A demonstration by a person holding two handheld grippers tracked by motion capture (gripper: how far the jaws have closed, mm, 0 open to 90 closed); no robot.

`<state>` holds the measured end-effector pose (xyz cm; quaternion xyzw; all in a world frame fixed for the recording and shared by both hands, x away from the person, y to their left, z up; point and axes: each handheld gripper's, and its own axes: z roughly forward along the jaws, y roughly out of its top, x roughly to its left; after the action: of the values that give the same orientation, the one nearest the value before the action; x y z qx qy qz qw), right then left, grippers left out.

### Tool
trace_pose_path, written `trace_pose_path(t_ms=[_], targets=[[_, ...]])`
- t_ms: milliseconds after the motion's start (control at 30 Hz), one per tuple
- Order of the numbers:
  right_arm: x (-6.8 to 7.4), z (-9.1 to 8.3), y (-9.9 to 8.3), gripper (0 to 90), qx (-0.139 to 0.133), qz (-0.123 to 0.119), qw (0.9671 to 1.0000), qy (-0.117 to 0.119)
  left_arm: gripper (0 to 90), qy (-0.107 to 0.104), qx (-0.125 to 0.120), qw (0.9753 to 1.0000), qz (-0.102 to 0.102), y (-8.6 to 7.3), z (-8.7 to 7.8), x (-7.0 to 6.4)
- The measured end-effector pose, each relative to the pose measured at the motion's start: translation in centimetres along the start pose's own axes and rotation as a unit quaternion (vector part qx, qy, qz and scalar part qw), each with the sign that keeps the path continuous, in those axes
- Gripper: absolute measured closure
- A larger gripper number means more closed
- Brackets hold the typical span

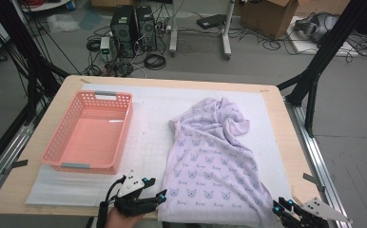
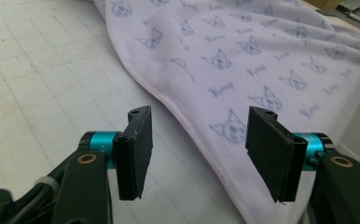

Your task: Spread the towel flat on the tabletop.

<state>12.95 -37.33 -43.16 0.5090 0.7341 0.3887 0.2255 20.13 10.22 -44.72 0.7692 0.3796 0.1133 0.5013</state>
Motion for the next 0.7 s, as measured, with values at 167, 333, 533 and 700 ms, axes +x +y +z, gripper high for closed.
trace_pose_path(t_ms=[167,333,533,700], targets=[[-0.4,1.6,0.4,71.2,0.007,-0.005,0.9999,0.011,42.0,-0.006,-0.001,1.0,-0.001,0.6,0.9,1.0],[-0.9,3.3,1.6,64.1,0.008,-0.014,0.9997,0.018,43.0,-0.007,0.001,1.0,-0.005,1.2,1.9,1.7],[-1.3,5.7,2.9,63.8,0.029,-0.043,0.9983,0.028,44.2,-0.013,0.012,0.9998,-0.009,2.1,3.5,2.6],[-1.6,7.3,3.8,63.3,0.037,-0.051,0.9972,0.04,45.6,-0.022,0.033,0.9992,-0.006,2.8,4.6,3.3]])
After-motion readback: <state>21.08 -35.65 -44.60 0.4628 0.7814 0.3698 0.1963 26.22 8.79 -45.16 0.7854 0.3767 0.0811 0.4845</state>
